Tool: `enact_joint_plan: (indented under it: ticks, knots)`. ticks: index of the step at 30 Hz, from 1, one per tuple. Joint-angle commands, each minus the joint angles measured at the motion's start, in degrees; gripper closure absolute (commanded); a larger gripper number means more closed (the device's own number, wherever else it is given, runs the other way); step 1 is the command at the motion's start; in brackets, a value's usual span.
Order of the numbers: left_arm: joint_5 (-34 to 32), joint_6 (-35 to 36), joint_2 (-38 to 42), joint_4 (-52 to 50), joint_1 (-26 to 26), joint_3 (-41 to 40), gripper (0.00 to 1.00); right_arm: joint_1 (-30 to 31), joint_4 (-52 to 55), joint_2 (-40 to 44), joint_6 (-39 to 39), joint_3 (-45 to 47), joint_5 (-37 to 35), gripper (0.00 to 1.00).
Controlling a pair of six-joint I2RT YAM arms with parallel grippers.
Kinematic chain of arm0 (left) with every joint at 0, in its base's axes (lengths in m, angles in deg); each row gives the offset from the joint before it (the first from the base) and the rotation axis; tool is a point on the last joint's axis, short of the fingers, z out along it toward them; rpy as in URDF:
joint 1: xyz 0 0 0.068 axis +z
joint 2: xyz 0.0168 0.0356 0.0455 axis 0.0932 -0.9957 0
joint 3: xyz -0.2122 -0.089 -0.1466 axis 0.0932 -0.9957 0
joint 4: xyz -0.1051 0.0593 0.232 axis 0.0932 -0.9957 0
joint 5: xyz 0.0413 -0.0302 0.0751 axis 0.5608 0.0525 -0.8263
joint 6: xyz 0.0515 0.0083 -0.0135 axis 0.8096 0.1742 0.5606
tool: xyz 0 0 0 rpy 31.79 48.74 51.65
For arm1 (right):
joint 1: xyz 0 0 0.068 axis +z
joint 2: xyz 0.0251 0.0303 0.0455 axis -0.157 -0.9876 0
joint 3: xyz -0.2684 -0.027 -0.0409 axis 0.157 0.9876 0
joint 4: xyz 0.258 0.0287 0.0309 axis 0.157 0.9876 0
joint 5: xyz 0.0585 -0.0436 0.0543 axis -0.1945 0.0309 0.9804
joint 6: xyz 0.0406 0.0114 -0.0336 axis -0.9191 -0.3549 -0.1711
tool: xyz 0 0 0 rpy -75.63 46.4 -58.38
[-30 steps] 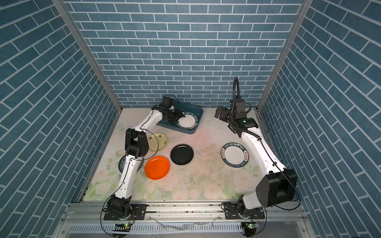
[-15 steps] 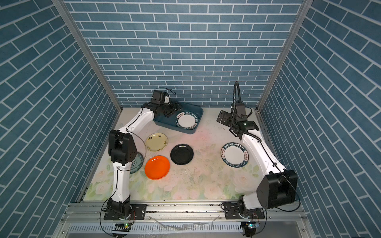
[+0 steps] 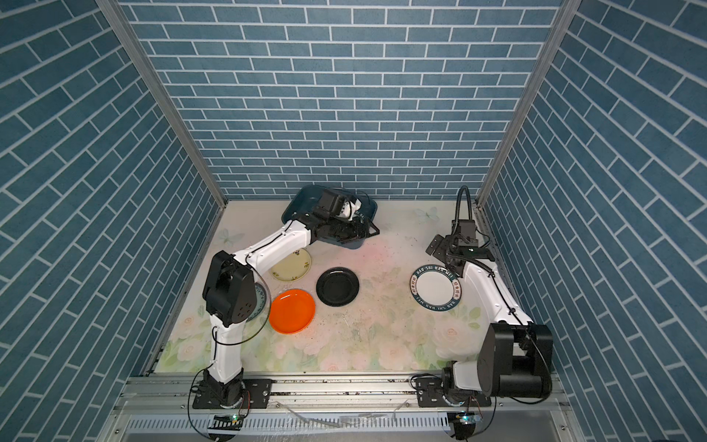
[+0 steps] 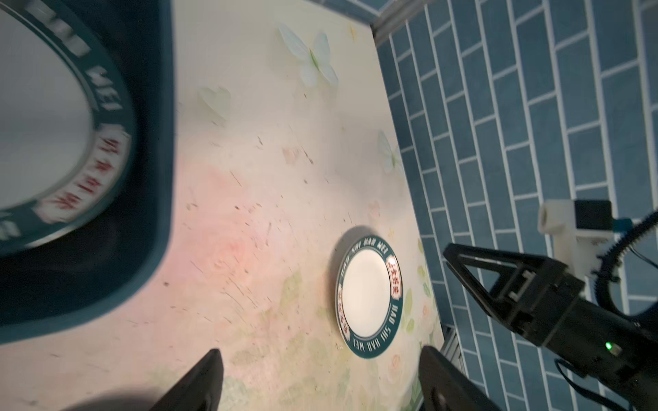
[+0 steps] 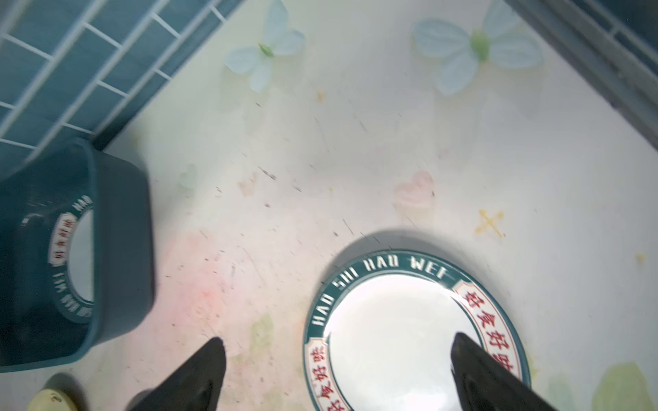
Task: Place the plates into the plastic bin on the countertop
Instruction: Pick up the plate from the middle-right of the table.
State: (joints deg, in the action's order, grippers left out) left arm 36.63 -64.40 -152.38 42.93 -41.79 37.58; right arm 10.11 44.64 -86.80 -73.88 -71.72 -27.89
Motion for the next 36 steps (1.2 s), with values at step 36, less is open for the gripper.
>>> enact_joint_plan:
  ticks: [36]
  knots:
    - [3.06,-18.91,-24.9,14.97,-15.41,7.16,0.32,-16.73,-18.06,-6.77,1.44,16.41,23.09,0.04]
